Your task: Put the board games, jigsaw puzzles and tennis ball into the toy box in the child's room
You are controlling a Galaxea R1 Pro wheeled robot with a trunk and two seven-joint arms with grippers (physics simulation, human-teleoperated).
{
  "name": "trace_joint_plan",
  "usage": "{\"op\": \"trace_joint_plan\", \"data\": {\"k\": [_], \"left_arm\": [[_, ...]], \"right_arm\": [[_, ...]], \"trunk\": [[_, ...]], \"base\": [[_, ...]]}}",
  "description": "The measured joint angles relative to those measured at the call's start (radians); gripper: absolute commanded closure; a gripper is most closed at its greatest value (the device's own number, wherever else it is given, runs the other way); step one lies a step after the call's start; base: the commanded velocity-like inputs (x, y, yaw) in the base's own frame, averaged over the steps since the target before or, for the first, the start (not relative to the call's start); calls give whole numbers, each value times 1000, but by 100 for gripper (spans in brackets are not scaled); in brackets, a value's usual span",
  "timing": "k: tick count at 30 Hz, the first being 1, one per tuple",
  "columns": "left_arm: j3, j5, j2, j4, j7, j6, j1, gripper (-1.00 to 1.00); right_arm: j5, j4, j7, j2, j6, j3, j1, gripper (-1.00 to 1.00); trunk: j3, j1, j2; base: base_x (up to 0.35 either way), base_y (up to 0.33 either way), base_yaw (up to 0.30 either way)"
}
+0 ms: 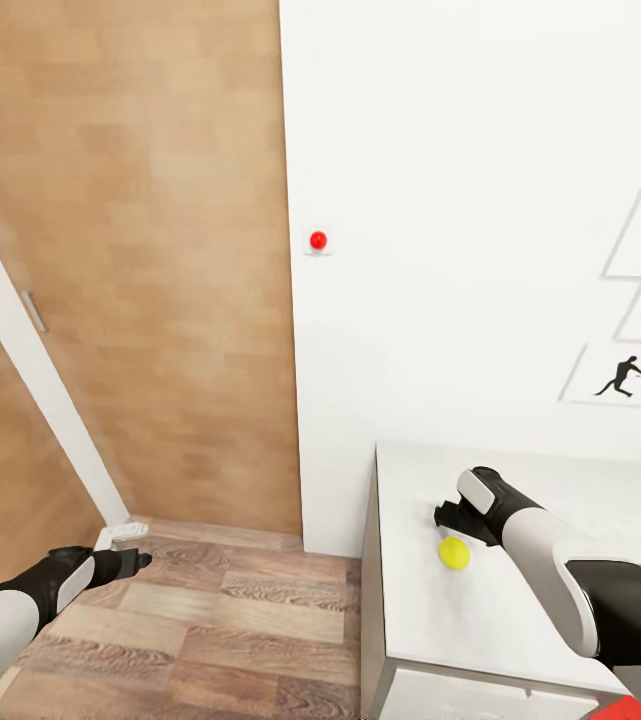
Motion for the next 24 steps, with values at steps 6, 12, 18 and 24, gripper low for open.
{"op": "trace_joint_plan", "data": {"k": [6, 12, 18, 24], "left_arm": [[0, 0, 0, 0, 0, 0, 0, -100], [0, 0, -3, 0, 0, 0, 0, -100], [0, 0, -5, 0, 0, 0, 0, -100], [0, 0, -5, 0, 0, 0, 0, -100]], "right_arm": [[0, 0, 0, 0, -4, 0, 0, -100], [0, 0, 0, 0, -5, 0, 0, -100], [-1, 1, 0, 0, -5, 0, 0, -100], [0, 1, 4, 0, -5, -1, 10, -100]], "trunk": [[-10, 0, 0], [-20, 0, 0], [-30, 0, 0], [-40, 0, 0]], "base": [[67, 0, 0], [24, 0, 0], [4, 0, 0], [0, 0, 0]]}}
